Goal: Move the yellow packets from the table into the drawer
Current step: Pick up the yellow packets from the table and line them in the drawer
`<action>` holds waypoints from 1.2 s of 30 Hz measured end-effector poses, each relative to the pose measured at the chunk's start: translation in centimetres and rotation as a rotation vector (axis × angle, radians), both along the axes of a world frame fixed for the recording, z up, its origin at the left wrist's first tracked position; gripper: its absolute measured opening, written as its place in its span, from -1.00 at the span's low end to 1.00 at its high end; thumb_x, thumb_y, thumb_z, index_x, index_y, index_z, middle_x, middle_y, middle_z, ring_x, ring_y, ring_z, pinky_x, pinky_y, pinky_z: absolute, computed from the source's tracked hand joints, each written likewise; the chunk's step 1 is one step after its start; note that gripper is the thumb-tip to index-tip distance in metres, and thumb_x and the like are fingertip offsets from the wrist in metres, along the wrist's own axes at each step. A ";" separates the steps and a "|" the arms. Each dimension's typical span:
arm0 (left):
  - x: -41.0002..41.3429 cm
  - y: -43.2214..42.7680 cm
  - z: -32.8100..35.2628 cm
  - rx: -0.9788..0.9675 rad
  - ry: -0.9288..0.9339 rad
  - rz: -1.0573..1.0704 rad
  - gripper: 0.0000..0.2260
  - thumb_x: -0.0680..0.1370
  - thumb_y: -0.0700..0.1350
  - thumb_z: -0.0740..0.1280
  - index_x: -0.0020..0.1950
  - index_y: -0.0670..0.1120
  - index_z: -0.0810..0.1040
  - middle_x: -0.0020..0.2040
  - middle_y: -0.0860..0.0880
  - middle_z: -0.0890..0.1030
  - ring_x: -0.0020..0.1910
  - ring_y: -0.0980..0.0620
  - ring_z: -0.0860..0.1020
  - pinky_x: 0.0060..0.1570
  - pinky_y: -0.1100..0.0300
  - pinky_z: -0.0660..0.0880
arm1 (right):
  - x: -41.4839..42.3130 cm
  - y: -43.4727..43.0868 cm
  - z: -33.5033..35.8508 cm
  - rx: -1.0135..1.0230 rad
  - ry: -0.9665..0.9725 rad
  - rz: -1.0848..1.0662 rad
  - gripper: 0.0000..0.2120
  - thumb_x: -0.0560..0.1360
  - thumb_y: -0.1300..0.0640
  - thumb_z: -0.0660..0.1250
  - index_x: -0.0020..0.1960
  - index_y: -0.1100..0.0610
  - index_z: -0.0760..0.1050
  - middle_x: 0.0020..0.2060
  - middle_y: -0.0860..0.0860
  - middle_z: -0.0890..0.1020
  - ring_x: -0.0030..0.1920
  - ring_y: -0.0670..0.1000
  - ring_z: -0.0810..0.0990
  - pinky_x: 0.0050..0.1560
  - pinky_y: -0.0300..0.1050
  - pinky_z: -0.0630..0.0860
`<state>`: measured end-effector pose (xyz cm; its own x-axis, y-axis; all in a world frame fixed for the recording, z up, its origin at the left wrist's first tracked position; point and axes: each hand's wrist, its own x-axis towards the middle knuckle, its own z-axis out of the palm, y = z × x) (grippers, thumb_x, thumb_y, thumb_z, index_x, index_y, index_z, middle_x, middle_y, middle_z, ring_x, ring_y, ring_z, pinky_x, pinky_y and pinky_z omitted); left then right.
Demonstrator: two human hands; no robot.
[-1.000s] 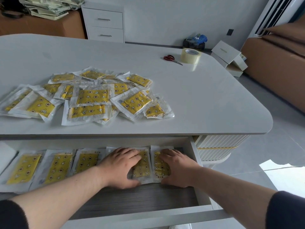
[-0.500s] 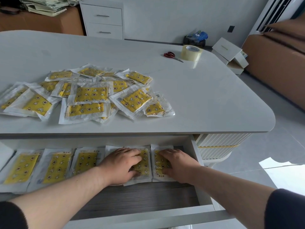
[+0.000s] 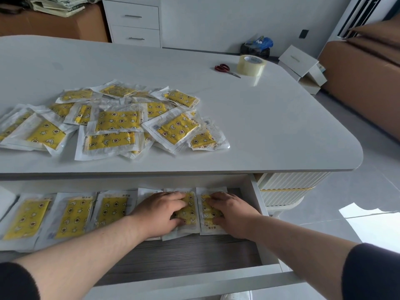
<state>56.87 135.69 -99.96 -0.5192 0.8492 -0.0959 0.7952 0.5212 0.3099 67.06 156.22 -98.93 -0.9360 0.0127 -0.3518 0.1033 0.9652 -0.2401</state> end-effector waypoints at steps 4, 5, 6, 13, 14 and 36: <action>0.0 0.1 -0.3 -0.003 0.000 0.000 -0.53 0.54 0.10 0.33 0.44 0.05 0.40 0.53 0.08 0.25 0.50 0.06 0.22 0.37 0.31 -0.06 | 0.0 0.0 0.1 -0.008 -0.009 -0.002 -0.45 0.59 0.01 0.25 0.54 -0.04 0.19 0.53 -0.05 0.19 0.51 0.07 0.15 0.51 -0.11 0.07; -0.1 0.2 -0.3 -0.006 -0.006 0.004 -0.53 0.54 0.10 0.33 0.44 0.05 0.40 0.53 0.09 0.25 0.50 0.07 0.22 0.41 0.29 -0.03 | 0.0 0.0 0.1 -0.014 -0.011 -0.007 -0.45 0.58 0.01 0.26 0.54 -0.04 0.19 0.53 -0.05 0.19 0.51 0.07 0.15 0.51 -0.10 0.07; -0.2 0.2 -0.3 -0.008 -0.013 0.010 -0.52 0.54 0.10 0.33 0.44 0.06 0.40 0.53 0.09 0.25 0.50 0.08 0.22 0.44 0.26 0.01 | 0.0 0.1 0.1 -0.025 -0.011 -0.019 -0.44 0.58 0.01 0.27 0.54 -0.05 0.20 0.53 -0.06 0.19 0.51 0.06 0.15 0.51 -0.10 0.07; -0.1 0.0 -0.1 -0.028 0.004 -0.004 -0.49 0.53 0.13 0.33 0.46 0.05 0.37 0.53 0.08 0.26 0.50 0.06 0.20 0.44 0.25 -0.02 | -0.2 0.1 0.3 -0.087 0.016 -0.090 -0.40 0.51 0.01 0.37 0.50 -0.03 0.26 0.47 -0.05 0.31 0.45 0.03 0.27 0.50 -0.09 0.18; -0.1 -0.1 0.0 -0.038 0.012 -0.013 -0.48 0.53 0.14 0.32 0.46 0.05 0.37 0.53 0.07 0.25 0.51 0.05 0.19 0.46 0.23 -0.02 | -0.1 0.0 0.4 -0.083 0.012 -0.088 -0.40 0.51 0.01 0.37 0.50 -0.03 0.26 0.47 -0.05 0.31 0.45 0.04 0.27 0.50 -0.08 0.18; 4.5 -5.4 14.4 -0.248 -0.159 0.071 -0.68 0.60 0.09 0.18 0.34 0.13 0.48 0.26 0.15 0.52 0.05 0.16 0.50 -0.20 0.42 0.30 | 0.9 -2.1 12.5 -0.089 -0.235 -0.071 -0.66 0.50 0.10 0.24 0.24 0.07 0.57 0.24 -0.01 0.58 0.22 0.02 0.52 0.32 -0.02 0.43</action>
<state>61.33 130.28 -85.53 -0.5384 0.7517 -0.3808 0.7059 0.6492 0.2833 67.98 154.17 -86.41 -0.8262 0.0348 -0.5623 0.2334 0.9295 -0.2854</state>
